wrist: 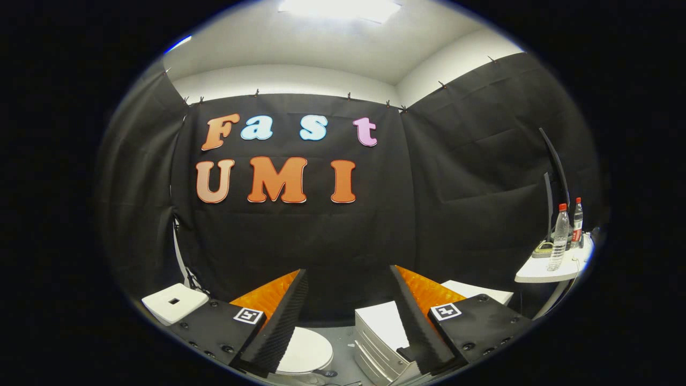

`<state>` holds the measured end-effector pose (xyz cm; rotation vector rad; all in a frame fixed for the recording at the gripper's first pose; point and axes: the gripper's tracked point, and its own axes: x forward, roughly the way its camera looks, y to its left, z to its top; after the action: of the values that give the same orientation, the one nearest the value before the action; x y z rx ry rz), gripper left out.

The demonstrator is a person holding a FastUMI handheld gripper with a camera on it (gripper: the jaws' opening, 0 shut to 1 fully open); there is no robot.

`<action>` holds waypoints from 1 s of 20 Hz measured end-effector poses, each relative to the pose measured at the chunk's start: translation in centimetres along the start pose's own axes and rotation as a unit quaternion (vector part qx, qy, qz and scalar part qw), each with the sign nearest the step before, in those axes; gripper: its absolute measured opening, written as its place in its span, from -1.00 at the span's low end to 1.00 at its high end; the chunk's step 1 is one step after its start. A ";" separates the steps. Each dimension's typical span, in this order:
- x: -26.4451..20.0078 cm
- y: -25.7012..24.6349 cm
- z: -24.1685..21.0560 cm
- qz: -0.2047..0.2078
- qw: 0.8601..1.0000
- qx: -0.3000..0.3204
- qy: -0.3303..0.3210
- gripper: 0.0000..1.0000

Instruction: Open the toilet lid.

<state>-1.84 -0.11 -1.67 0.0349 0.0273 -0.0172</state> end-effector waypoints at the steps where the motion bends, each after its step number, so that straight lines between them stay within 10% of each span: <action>1: -0.2 0.1 -0.5 0.002 1.000 0.003 0.004 0.95; 20: 0.5 1.1 -12.1 0.008 0.999 -0.008 0.041 0.95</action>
<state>-1.68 1.42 -13.69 0.0193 0.1089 0.0010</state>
